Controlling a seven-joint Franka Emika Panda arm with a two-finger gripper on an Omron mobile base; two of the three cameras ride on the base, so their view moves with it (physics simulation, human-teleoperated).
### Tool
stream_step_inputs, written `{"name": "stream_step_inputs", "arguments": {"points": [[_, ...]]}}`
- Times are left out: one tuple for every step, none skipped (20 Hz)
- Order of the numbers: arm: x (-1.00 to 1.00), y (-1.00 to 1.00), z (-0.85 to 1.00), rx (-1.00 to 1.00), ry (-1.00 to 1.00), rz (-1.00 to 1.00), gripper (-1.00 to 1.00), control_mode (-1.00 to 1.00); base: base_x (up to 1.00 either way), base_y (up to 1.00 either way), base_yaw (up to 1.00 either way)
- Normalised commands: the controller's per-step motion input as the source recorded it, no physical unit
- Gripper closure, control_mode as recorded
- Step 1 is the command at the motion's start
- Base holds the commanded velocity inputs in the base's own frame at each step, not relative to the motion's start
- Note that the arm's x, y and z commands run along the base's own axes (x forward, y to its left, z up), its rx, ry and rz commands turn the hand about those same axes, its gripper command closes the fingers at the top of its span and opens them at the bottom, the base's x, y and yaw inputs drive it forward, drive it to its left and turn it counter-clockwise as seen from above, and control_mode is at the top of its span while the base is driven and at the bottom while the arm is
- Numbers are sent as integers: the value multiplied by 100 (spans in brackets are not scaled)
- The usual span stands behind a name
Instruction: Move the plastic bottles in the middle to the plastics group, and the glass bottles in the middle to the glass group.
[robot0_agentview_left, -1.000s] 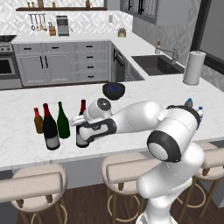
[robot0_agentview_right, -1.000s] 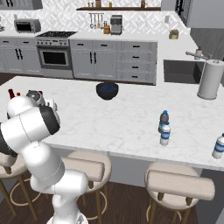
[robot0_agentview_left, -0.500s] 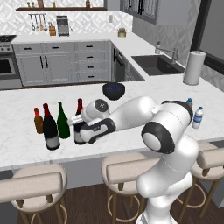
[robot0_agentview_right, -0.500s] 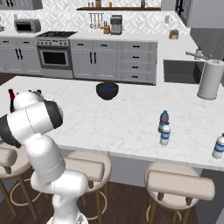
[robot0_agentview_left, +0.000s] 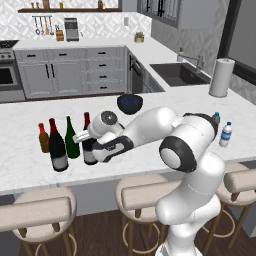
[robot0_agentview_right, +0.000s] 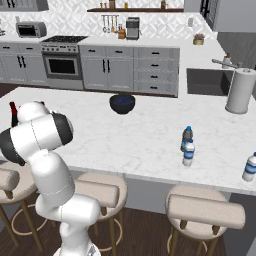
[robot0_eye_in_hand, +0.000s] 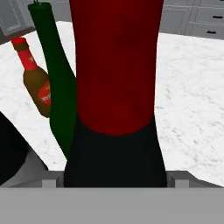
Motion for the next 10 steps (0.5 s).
{"name": "stream_step_inputs", "arguments": {"points": [[-10, -7, -21, 0, 0, 0, 100, -100, 0, 0, 0], [-12, -14, -21, 0, 0, 0, 100, -100, 0, 0, 0], [-17, -19, -22, 1, 0, 0, 100, -100, 0, 0, 0], [-18, -25, -18, 3, 0, 0, 100, -100, 0, 0, 0], [-19, -24, -19, 3, 0, 0, 100, -100, 0, 0, 0], [-17, -21, -18, 4, 0, 0, 100, -100, 0, 0, 0], [-16, -20, -16, 5, 0, 0, 100, -100, 0, 0, 0], [-8, -10, -15, 3, 0, 0, 100, -100, 0, 0, 0], [-8, -10, -15, 3, 0, 0, 100, -100, 0, 0, 0], [0, -4, -16, 3, 0, 0, 100, -100, 0, 0, 0]]}}
